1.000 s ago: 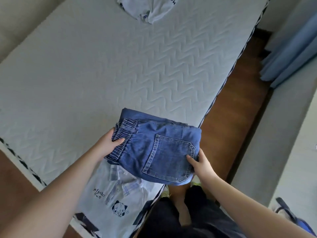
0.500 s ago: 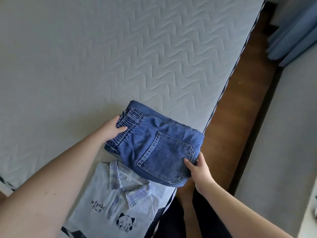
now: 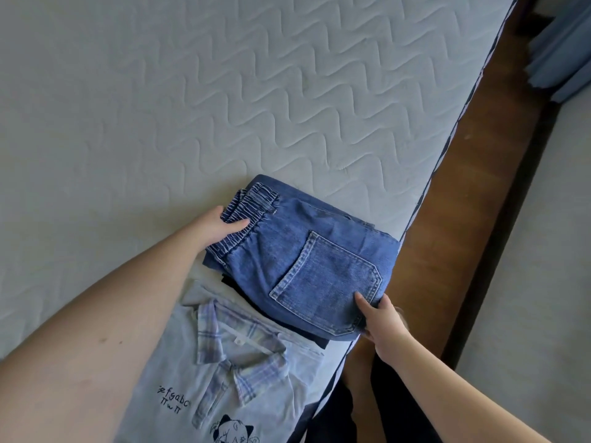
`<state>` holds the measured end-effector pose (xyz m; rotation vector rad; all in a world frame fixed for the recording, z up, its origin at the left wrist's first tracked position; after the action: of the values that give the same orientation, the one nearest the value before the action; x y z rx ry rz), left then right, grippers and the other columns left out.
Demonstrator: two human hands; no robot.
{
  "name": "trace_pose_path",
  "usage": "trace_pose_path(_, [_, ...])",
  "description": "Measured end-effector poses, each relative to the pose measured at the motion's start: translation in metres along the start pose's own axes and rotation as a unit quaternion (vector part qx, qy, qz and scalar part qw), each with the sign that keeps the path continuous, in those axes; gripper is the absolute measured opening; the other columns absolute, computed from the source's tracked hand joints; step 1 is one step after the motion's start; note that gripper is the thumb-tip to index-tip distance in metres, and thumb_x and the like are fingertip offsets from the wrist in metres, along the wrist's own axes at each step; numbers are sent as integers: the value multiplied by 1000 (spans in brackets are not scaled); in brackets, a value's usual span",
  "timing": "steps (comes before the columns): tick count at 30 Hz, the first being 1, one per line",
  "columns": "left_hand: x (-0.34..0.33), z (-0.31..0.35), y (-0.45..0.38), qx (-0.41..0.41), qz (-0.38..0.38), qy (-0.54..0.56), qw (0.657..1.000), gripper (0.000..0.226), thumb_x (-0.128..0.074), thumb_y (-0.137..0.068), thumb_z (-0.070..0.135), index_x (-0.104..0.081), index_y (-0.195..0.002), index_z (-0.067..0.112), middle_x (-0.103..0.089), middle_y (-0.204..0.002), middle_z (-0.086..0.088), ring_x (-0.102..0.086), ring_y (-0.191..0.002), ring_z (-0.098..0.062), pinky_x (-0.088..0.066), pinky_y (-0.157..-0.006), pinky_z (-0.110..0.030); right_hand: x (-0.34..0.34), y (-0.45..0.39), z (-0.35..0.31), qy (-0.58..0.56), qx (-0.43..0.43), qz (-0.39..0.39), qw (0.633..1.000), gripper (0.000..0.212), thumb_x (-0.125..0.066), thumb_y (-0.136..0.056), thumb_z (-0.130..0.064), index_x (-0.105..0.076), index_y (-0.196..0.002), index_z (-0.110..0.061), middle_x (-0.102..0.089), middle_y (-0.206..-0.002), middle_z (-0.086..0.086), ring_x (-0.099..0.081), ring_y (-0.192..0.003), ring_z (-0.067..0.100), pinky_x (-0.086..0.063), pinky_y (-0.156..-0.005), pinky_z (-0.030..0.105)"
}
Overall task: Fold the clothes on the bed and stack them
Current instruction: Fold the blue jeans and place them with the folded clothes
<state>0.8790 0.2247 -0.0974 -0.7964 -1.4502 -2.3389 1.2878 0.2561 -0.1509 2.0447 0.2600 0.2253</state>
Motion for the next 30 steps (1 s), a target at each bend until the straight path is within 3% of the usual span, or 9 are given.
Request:
trace_pose_path(3, [-4,-16,0,-8,-18,4,1000,77,-76,-74,57,-49,-134,17,-57,-135,-6,-60,-106,-20,-50,-88,-32,-2,7,5,21,6,-1,1000,25,-73,-87,-31,-58,-108,-29,-69,-102,-8,-69,-89,14,-60,-77,37])
trace_pose_path(6, [8,-21,3,-36,-25,30,999,99,-73,-70,59,-33,-151,17,-41,-153,-6,-43,-136,-26,-35,-113,-48,-1,20,-5,28,75,5,997,20,-70,-89,-24,-59,-104,-33,-72,-102,-10,-70,-92,12,-58,-83,36])
trace_pose_path(12, [23,-47,9,-26,-44,55,997,100,-71,-72,56,-27,-153,18,-29,-159,-5,-31,-144,-26,-24,-119,-48,-14,39,9,11,88,-21,996,24,-73,-87,-23,-62,-108,-28,-74,-100,-8,-72,-92,14,-58,-82,36])
trace_pose_path(17, [6,-58,3,20,30,-2,999,81,-69,-84,52,-37,-148,13,-46,-148,-13,-47,-131,-33,-39,-109,-47,-19,21,30,38,1,-47,998,36,-70,-90,-18,-51,-120,-16,-67,-113,8,-69,-95,21,-58,-87,43])
trace_pose_path(21, [13,-32,28,-10,167,-179,970,68,-53,-92,58,-40,-144,15,-55,-136,-14,-54,-119,-35,-47,-97,-47,-9,20,19,136,59,-23,989,72,-71,-88,-28,-30,-146,-20,-56,-125,4,-63,-94,8,-54,-76,20])
trace_pose_path(23, [18,-5,53,-132,308,-252,908,56,-45,-98,44,-39,-143,11,-51,-135,-19,-49,-122,-37,-42,-99,-52,0,29,-2,234,168,66,955,82,-71,-88,-31,-22,-151,-18,-46,-140,8,-55,-115,14,-47,-93,25])
trace_pose_path(25, [1,25,83,-294,373,-280,835,48,-38,-101,34,-39,-143,10,-46,-140,-18,-44,-127,-36,-38,-103,-53,2,47,-30,314,309,158,884,81,-70,-88,-28,-23,-151,-14,-39,-149,10,-42,-134,24,-37,-109,40])
trace_pose_path(28, [-53,43,94,-421,271,-378,779,53,-31,-103,40,-30,-151,18,-29,-158,-12,-29,-144,-30,-22,-117,-52,-26,66,-56,430,447,167,766,76,-66,-89,-27,-27,-152,-13,-34,-155,8,-30,-144,24,-24,-115,43])
trace_pose_path(30, [-71,39,87,-389,230,-419,787,57,-26,-102,49,-26,-154,25,-18,-163,-7,-19,-149,-28,-15,-119,-54,-52,64,-63,495,466,128,722,75,-62,-91,-33,-26,-153,-14,-27,-159,6,-23,-148,25,-18,-117,45])
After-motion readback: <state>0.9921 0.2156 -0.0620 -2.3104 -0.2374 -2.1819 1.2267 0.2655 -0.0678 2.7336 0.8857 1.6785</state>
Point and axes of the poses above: each hand's wrist, its own y-axis away from the middle knuckle, its own x-axis out of the back of the hand, z = x × y, the point moved 7 cm from there along -y, towards the middle knuckle
